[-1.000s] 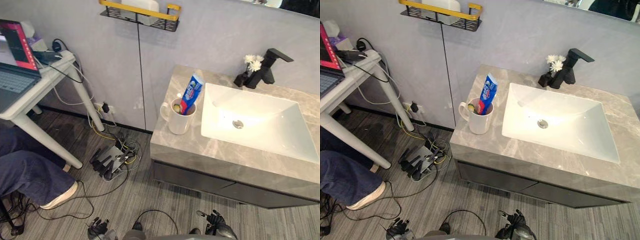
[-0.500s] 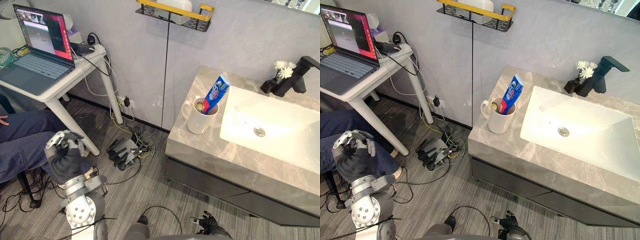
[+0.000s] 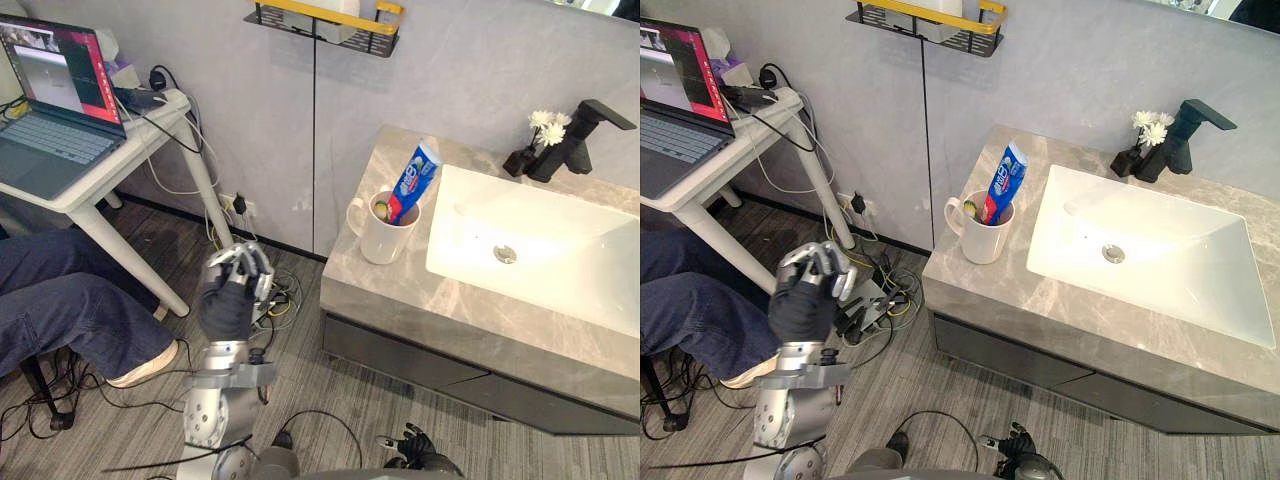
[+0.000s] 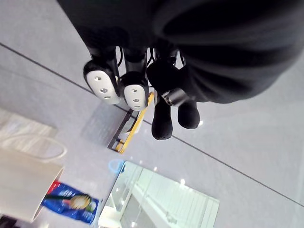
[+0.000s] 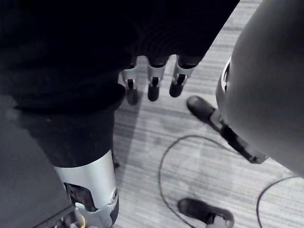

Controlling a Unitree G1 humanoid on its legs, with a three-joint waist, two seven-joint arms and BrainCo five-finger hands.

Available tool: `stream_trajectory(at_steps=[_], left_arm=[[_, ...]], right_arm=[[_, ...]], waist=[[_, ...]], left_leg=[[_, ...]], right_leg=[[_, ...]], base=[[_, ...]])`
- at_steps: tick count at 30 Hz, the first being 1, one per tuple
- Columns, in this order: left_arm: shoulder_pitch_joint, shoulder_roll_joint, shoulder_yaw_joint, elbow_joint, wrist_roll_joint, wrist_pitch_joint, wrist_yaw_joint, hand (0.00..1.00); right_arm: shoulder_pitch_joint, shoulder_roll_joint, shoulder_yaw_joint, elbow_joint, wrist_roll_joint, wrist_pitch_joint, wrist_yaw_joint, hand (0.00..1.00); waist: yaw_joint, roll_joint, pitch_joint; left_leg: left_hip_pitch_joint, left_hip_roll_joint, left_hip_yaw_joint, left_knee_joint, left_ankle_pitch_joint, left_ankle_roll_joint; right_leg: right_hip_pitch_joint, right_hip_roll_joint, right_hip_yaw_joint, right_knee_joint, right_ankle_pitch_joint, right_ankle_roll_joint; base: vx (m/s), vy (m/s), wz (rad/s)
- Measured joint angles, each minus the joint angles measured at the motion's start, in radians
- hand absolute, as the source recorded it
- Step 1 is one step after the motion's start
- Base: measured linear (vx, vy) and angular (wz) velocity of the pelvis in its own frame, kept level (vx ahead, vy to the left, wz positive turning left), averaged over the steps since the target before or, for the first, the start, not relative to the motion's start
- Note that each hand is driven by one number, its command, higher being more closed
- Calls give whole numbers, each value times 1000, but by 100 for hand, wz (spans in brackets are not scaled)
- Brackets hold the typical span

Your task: Organize washtable

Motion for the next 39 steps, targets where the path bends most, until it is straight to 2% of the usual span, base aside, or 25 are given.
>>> stream_trajectory(at_steps=[5,7,12,17,20,22,24,33,34,39], left_arm=[[-117,6,-66,83,31,11,8,100],[-174,6,-100,123,74,12,12,100],[-250,6,-117,194,145,13,31,100],[-262,9,-121,229,169,14,48,100],[-278,41,-124,255,197,20,48,100],[-279,55,-122,256,197,21,47,100],[-279,72,-118,256,197,21,46,100],[-279,106,-110,257,197,22,44,100],[-283,106,-110,262,197,23,44,100],[-340,106,-113,306,173,35,45,100]], right_arm=[[0,-7,6,4,0,-1,1,0],[0,-11,31,2,0,-3,1,0],[7,-15,49,-17,0,-5,2,0],[9,-22,70,-19,1,-5,21,0],[28,-25,83,-48,2,-4,30,0],[29,-28,96,-56,3,-3,36,0],[29,-29,110,-64,3,-3,40,0],[41,-50,119,-106,2,-1,42,0],[41,-52,119,-116,3,-1,42,0],[40,-60,141,-133,3,-2,42,0]], waist=[[-5,-5,-4],[-21,-8,-6],[-24,-14,-12],[-26,-19,-15],[-26,-25,-18],[-30,-29,-17],[-49,-33,-17],[-62,-38,-16],[-74,-40,-15],[-77,-52,-9]], left_leg=[[-7,1,21,2,0,0],[-7,2,26,2,0,0],[-25,4,60,8,1,0],[-29,2,66,8,1,0],[-37,1,67,8,1,1],[-41,-1,68,9,1,1],[-42,-9,71,9,1,1],[-51,-10,80,9,1,1],[-56,-11,74,11,2,1],[-69,-11,72,16,3,1]], right_leg=[[-22,-1,29,0,8,-3],[-26,-1,35,0,11,-6],[-67,-1,76,0,25,-12],[-78,-2,90,0,31,-12],[-90,-4,98,0,34,-14],[-95,-4,100,0,36,-14],[-99,-6,107,0,37,-13],[-115,-8,118,0,43,-14],[-115,-8,114,0,43,-14],[-126,-7,114,0,45,-16]], base=[[2,10,-15],[-25,6,-10],[-27,10,-21],[-10,7,-8],[-5,11,-5],[-2,15,-4],[6,32,-5],[4,10,-4],[-2,6,8],[-1,2,1]])
